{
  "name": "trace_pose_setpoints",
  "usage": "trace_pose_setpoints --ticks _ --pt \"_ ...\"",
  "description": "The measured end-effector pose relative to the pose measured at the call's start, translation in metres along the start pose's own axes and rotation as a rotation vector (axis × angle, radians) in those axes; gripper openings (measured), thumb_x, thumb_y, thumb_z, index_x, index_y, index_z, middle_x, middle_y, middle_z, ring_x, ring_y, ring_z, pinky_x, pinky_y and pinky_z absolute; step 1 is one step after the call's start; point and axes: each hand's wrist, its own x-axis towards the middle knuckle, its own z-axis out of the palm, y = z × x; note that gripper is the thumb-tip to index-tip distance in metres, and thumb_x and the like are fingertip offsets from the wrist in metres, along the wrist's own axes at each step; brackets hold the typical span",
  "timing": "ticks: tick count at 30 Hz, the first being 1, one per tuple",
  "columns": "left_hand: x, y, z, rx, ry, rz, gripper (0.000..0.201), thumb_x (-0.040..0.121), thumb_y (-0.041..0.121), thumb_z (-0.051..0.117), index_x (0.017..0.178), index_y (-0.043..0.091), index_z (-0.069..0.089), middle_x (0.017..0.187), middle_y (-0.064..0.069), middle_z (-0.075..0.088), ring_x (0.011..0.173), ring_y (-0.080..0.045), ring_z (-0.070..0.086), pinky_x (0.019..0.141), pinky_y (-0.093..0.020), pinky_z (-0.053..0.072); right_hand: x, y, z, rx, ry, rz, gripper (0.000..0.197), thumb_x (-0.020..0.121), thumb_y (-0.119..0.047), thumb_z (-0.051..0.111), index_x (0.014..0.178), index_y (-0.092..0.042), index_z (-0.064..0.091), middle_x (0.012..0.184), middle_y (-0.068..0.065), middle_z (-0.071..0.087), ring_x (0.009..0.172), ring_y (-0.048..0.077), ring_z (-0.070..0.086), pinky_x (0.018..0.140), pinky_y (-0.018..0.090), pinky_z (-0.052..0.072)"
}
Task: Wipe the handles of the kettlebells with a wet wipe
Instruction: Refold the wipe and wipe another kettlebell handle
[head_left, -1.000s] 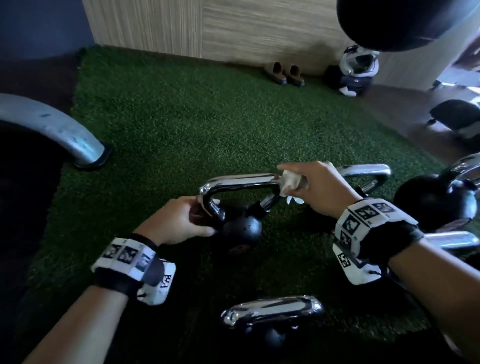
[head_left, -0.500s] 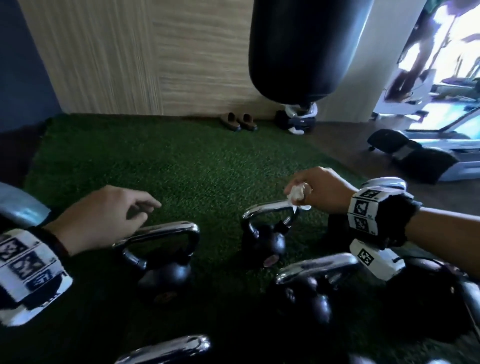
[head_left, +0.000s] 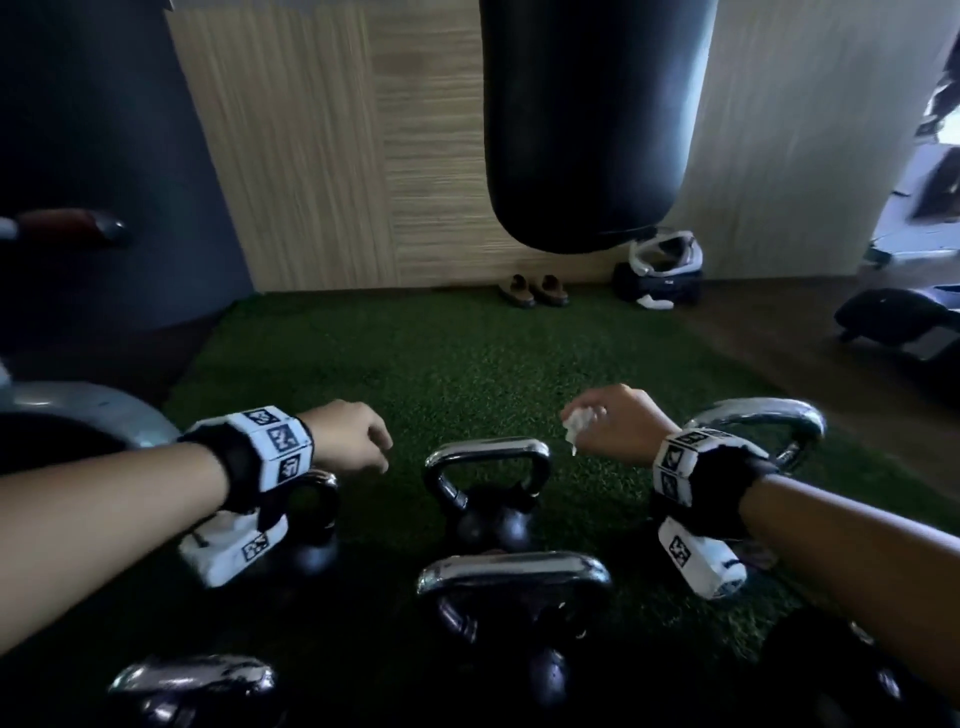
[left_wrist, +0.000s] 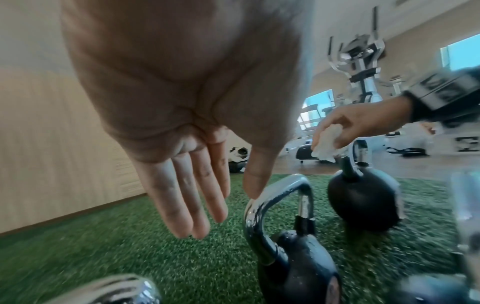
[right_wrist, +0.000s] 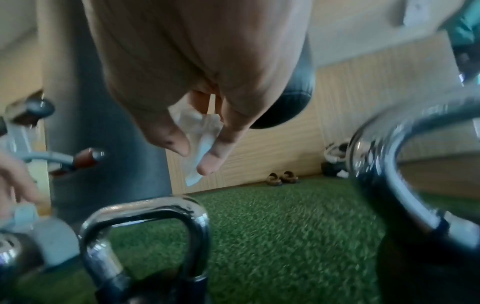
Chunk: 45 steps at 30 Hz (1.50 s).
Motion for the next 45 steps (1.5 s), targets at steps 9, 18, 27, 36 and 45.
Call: trace_pose_setpoints --ticks 9,18,27,36,45 --pt "0.069 0.001 0.124 -0.548 -0.126 -0.301 0.1 0.066 0.042 0.095 0.149 0.012 0.048 0.109 -0.005 0.068 0.096 -0.016 0.068 0.079 -0.03 0.062 0.008 0.01 0.043 0.241 0.063 -0.081 0.024 0.096 -0.018 0.062 0.113 -0.021 0.079 0.1 -0.014 0.064 0.084 -0.003 0.057 0.064 0.006 0.039" --pt "0.093 -0.001 0.178 -0.819 -0.128 -0.157 0.093 0.055 0.05 0.098 0.136 0.023 0.062 0.145 0.002 0.059 0.138 -0.01 0.051 0.11 -0.028 0.044 0.025 -0.018 0.073 0.172 0.137 -0.206 0.039 0.09 -0.01 0.072 0.127 -0.022 0.072 0.114 -0.008 0.073 0.088 -0.006 0.057 0.072 -0.008 0.034" --pt "0.102 0.019 0.2 -0.609 -0.057 -0.217 0.124 0.024 0.091 0.082 0.126 0.024 0.063 0.124 0.008 0.069 0.117 -0.016 0.065 0.104 -0.033 0.051 0.042 -0.027 0.097 -0.015 -0.01 -0.254 0.036 0.094 -0.003 0.063 0.12 -0.025 0.076 0.116 0.0 0.077 0.106 0.018 0.072 0.099 0.034 0.056" --pt "0.096 0.019 0.198 -0.609 -0.044 -0.209 0.119 0.033 0.086 0.086 0.128 0.019 0.059 0.126 0.006 0.067 0.115 -0.016 0.064 0.102 -0.032 0.051 0.03 -0.007 0.092 0.013 0.103 -0.219 0.033 0.094 0.003 0.062 0.111 -0.02 0.078 0.104 0.008 0.078 0.096 0.025 0.074 0.091 0.041 0.06" --pt "0.096 0.017 0.202 -0.632 -0.024 -0.245 0.132 0.029 0.088 0.083 0.136 0.017 0.052 0.133 0.003 0.061 0.123 -0.019 0.06 0.107 -0.036 0.049 0.027 0.035 0.091 0.175 0.168 0.041 0.016 0.095 -0.013 0.07 0.104 -0.019 0.081 0.082 -0.003 0.071 0.072 0.009 0.06 0.058 0.0 0.038"
